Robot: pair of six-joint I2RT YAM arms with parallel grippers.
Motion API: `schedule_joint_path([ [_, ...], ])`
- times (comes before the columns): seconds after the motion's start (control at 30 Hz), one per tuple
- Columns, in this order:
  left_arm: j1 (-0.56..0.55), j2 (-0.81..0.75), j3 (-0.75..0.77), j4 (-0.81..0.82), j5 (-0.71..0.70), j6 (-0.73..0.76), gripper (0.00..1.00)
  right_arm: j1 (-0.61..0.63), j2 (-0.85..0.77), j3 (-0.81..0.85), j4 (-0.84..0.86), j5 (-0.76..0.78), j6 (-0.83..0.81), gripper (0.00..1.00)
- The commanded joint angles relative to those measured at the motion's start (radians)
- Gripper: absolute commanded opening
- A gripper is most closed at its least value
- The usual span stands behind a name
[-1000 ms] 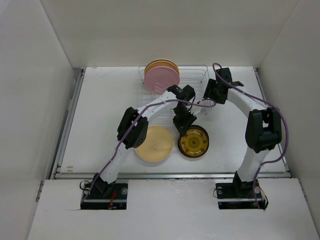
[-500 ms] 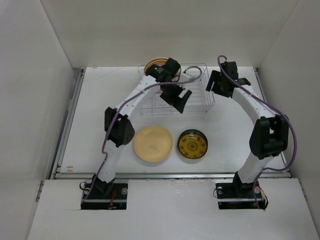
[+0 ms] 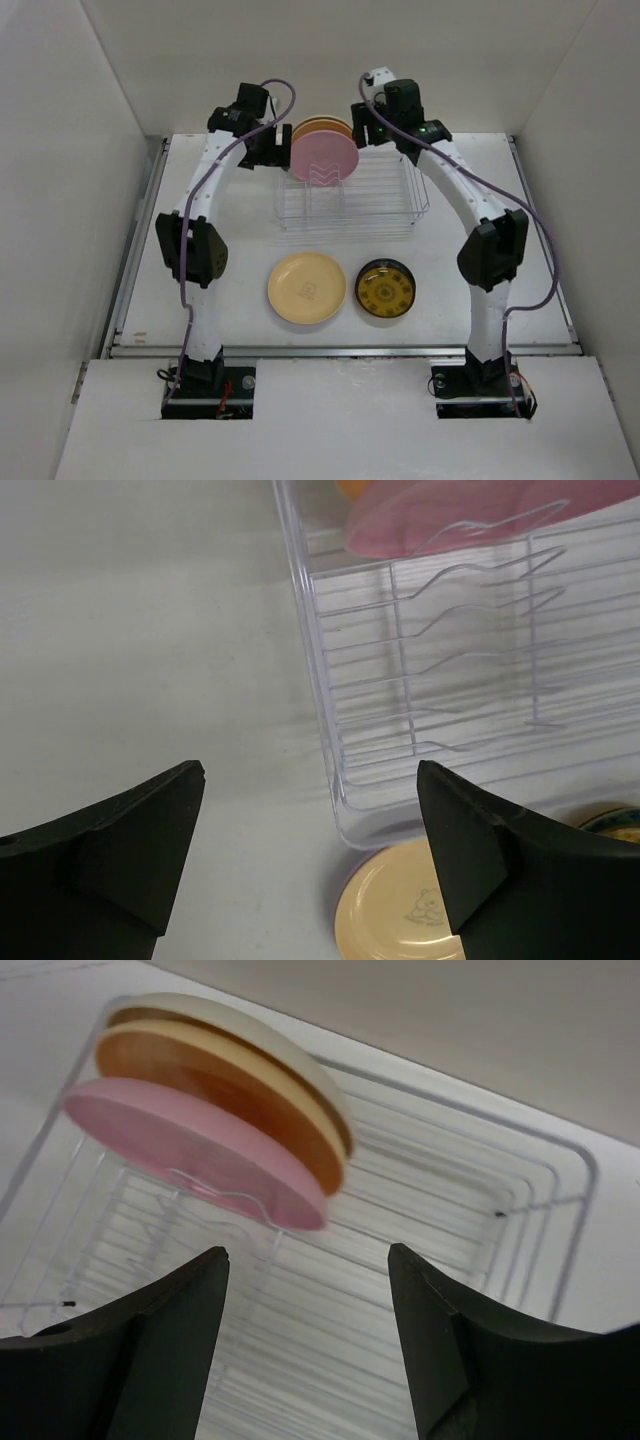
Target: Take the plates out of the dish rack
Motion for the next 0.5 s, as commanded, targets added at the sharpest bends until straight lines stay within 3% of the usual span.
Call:
schedule_joint_path([
  [0.0, -0.021, 0.139, 0.055, -0.089, -0.027, -0.014, 0.85, 0.044, 0.090, 0.145, 0.003, -0.103, -0.117, 0.70],
  [0.2, -0.012, 0.228, 0.045, -0.089, -0.199, 0.021, 0.75, 0.082, 0.221, 0.236, 0.036, -0.137, -0.131, 0.63],
  [0.23, -0.001, 0.243, 0.044, -0.089, -0.199, 0.021, 0.70, 0.082, 0.221, 0.247, 0.045, -0.137, -0.131, 0.62],
  [0.37, 0.008, 0.264, 0.026, -0.089, -0.104, 0.056, 0.56, 0.102, 0.256, 0.236, 0.085, -0.106, -0.131, 0.56],
  [0.47, 0.008, 0.283, 0.017, -0.098, 0.016, 0.076, 0.34, 0.102, 0.282, 0.236, 0.105, -0.036, -0.131, 0.49],
])
